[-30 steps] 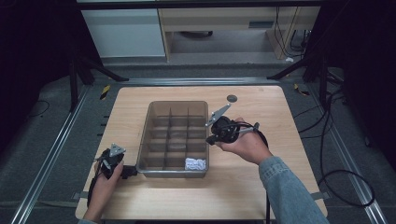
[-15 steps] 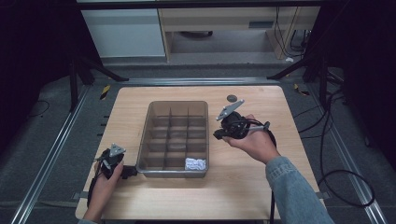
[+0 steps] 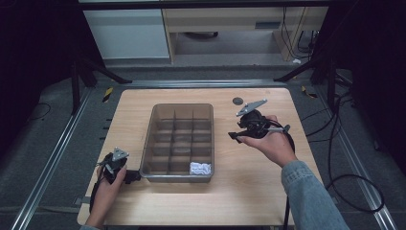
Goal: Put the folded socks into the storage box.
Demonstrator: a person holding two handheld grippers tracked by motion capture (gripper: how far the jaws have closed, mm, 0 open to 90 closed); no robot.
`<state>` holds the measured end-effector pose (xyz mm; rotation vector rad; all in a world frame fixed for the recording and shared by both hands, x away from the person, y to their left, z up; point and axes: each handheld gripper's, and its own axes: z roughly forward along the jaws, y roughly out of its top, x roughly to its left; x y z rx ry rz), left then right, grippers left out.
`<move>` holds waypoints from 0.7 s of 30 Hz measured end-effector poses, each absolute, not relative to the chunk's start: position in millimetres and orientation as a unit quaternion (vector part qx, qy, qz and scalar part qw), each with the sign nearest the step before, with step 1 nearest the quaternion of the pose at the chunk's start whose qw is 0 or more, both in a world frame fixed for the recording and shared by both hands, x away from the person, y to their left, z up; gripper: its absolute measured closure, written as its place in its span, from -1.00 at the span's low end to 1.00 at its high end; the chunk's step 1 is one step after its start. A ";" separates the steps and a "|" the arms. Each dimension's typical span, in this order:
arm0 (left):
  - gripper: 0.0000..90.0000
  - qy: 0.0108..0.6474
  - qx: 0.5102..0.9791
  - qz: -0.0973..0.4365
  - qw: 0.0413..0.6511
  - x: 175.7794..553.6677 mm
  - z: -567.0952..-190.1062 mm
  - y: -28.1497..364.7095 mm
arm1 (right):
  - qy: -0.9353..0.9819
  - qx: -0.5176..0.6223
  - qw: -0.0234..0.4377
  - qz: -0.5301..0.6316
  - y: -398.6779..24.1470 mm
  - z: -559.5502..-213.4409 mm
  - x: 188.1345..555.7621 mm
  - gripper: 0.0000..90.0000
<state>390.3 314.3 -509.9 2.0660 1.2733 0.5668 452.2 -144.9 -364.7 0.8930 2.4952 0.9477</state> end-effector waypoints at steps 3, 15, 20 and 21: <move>-1.00 0.484 0.786 0.216 0.319 390.3 -509.9 314.3 | 0.868 0.323 0.180 0.332 -149.1 -366.8 453.0 -0.36; -1.00 0.484 0.786 0.215 0.319 390.3 -509.9 314.3 | 0.835 0.377 0.212 0.341 -175.6 -370.8 453.4 -0.87; -1.00 0.484 0.786 0.215 0.319 390.2 -509.9 314.3 | 0.834 0.392 0.223 0.318 -189.0 -382.1 449.4 -0.86; -1.00 0.484 0.786 0.215 0.319 390.2 -509.9 314.3 | 0.834 0.394 0.224 0.314 -191.4 -385.1 447.9 -0.86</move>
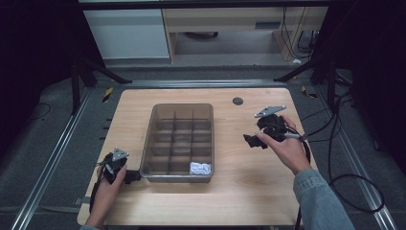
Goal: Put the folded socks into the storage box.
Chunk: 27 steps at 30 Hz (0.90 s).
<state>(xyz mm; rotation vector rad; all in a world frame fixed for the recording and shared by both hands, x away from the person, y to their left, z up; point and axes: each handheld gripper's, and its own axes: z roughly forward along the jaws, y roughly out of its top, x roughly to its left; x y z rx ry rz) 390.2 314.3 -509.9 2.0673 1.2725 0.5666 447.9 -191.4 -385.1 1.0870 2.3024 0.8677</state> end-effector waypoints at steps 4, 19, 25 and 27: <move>-1.00 0.484 0.786 0.215 0.319 390.2 -509.8 314.3 | 0.832 0.404 0.228 0.303 -203.0 -401.2 440.2 -0.80; -1.00 0.484 0.786 0.215 0.319 389.7 -509.9 314.2 | 0.809 0.450 0.212 0.314 -223.0 -482.2 422.2 -0.79; -1.00 0.485 0.785 0.215 0.320 389.5 -510.0 314.0 | 0.795 0.465 0.221 0.321 -228.0 -495.9 426.2 -0.79; -1.00 0.485 0.785 0.215 0.320 389.4 -510.0 314.0 | 0.784 0.481 0.218 0.326 -232.4 -499.2 427.9 -0.79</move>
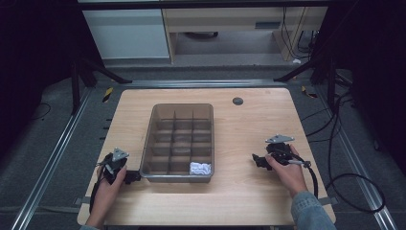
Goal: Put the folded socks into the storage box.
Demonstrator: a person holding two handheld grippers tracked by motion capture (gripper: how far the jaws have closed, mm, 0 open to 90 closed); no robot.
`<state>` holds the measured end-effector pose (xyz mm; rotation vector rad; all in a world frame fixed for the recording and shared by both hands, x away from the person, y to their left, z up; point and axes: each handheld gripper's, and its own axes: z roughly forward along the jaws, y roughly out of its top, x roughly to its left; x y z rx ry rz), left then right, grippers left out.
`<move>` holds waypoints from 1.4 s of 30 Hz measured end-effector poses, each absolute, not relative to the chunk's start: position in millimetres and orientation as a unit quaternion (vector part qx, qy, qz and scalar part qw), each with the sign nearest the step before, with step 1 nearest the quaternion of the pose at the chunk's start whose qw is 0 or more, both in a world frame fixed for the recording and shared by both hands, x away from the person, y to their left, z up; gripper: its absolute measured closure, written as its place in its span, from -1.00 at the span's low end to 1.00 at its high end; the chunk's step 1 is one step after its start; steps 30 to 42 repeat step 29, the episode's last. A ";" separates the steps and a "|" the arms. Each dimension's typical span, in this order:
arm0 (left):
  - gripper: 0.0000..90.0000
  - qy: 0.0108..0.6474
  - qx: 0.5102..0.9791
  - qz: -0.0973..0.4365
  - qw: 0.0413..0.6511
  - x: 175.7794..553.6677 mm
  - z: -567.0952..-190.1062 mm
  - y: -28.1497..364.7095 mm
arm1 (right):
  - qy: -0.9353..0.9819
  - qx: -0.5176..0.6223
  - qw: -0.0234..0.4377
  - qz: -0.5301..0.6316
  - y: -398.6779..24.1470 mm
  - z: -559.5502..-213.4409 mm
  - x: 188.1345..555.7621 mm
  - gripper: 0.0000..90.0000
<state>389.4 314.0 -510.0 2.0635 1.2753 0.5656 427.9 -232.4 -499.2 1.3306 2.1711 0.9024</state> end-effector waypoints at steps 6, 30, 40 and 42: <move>-1.00 0.486 0.784 0.216 0.320 389.0 -510.0 313.8 | 0.769 0.494 0.232 0.333 -240.3 -503.7 429.9 -0.79; -1.00 0.486 0.784 0.216 0.320 389.0 -510.0 313.8 | 0.741 0.540 0.237 0.321 -231.5 -514.1 435.5 -0.92; -1.00 0.486 0.784 0.216 0.320 389.0 -510.0 313.8 | 0.741 0.540 0.237 0.321 -231.5 -514.1 435.5 -0.92; -1.00 0.486 0.784 0.216 0.320 389.0 -510.0 313.8 | 0.741 0.540 0.237 0.321 -231.5 -514.1 435.5 -0.92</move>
